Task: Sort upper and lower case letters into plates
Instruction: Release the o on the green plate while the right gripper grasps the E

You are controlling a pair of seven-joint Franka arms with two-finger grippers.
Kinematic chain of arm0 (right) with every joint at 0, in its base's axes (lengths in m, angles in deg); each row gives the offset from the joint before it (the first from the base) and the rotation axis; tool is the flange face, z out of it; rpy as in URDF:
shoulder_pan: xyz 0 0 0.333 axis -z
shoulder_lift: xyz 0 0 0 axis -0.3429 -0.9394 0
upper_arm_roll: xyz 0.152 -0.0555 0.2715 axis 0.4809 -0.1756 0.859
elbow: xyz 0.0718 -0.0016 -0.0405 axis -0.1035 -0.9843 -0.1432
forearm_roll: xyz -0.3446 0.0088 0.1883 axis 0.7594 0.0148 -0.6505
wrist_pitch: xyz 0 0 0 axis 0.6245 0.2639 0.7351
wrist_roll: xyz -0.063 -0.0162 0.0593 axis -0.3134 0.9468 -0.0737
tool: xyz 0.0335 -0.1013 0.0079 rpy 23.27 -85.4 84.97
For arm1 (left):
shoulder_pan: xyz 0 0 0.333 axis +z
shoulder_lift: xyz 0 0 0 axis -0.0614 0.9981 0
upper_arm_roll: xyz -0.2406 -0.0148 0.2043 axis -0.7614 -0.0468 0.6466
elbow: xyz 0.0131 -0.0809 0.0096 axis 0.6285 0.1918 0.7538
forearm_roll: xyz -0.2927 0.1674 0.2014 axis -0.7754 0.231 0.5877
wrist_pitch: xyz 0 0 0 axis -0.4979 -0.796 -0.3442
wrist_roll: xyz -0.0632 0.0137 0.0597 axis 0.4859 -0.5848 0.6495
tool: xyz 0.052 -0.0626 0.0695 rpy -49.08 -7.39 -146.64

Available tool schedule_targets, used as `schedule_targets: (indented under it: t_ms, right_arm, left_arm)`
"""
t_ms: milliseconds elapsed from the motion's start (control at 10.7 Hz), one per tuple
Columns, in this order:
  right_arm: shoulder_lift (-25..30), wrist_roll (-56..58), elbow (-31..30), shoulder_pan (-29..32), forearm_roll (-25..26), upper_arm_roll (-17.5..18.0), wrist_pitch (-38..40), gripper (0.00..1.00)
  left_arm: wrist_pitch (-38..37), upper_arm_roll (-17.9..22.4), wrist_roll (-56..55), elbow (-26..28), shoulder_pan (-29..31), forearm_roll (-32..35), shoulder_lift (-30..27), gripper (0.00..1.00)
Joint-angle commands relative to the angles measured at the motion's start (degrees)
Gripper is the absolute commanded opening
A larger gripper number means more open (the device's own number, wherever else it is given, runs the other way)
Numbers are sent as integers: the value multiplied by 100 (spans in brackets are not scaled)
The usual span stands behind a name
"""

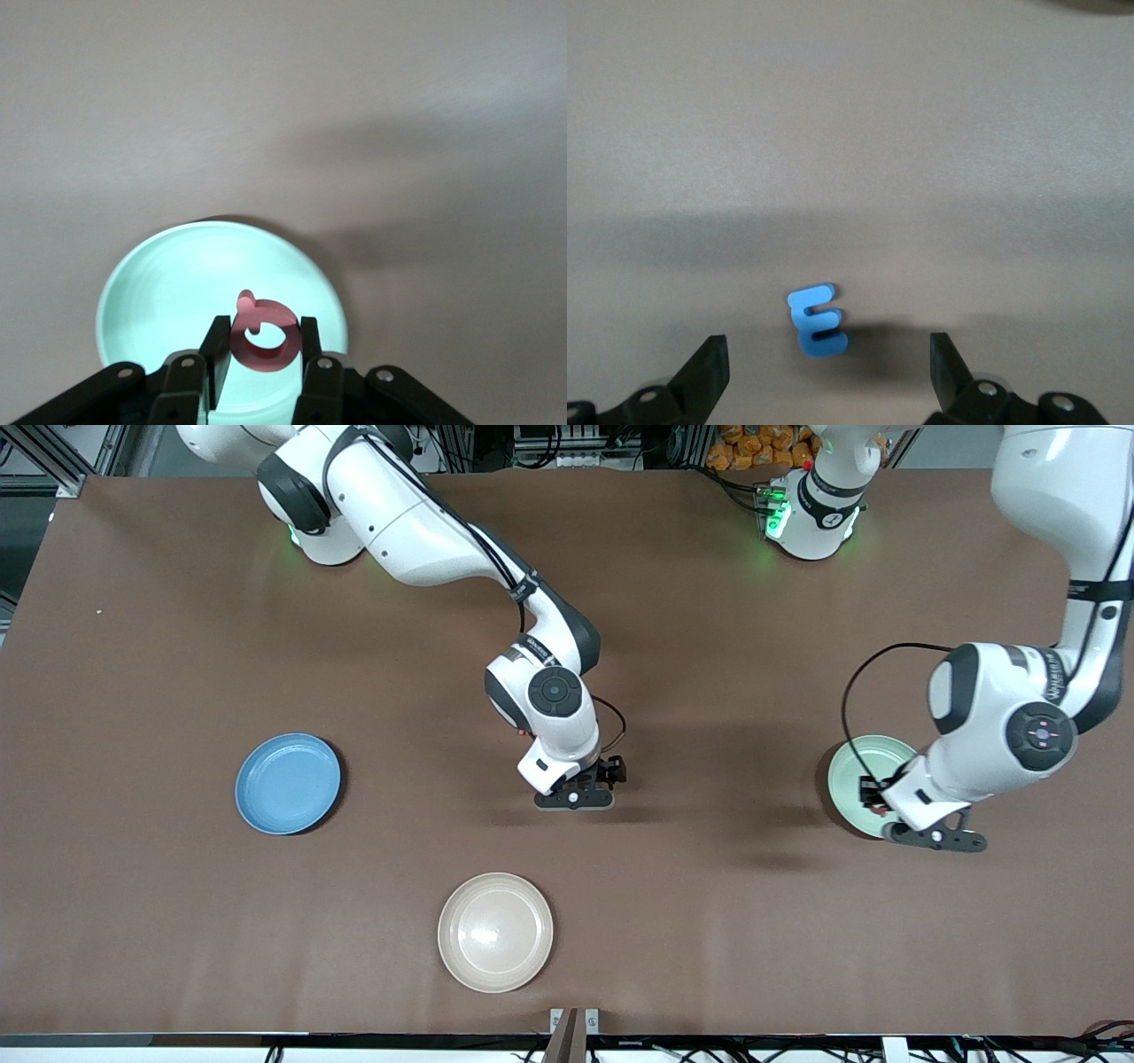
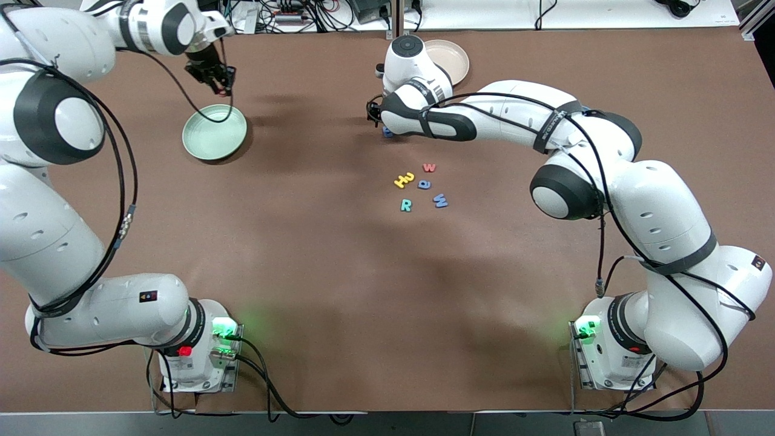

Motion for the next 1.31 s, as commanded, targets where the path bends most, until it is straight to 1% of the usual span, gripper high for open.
schedule_targets:
  t_ms: [0, 94, 187, 281, 562, 749, 1030, 1217]
  right_arm:
    - [-439, -218, 545, -104, 60, -69, 47, 100]
    - [-518, -218, 598, -104, 60, -69, 47, 100]
    - [-536, -323, 599, -104, 60, -60, 56, 100]
    - [-536, -454, 599, -139, 60, -69, 56, 100]
    - [-580, -464, 633, -139, 60, -69, 47, 100]
    - [-642, -464, 634, -139, 60, -69, 47, 100]
    - [-677, -464, 634, -139, 51, -69, -6, 100]
    - [-686, -456, 634, -139, 60, -77, -23, 95]
  left_arm:
    - [-23, -88, 117, 83, 203, 180, 187, 0]
    - [-23, -88, 56, 153, 334, 180, 248, 0]
    - [-23, -79, 116, 162, 387, 180, 275, 33]
    - [-23, -88, 125, 171, 423, 180, 275, 99]
    - [-32, -149, 2, 119, 301, 180, 100, 100]
    - [-41, -412, -15, 49, 230, 163, -23, 100]
    - [-171, -904, -428, -13, 212, 171, -190, 100]
    - [-488, -1090, -612, -258, 108, 180, -182, 100]
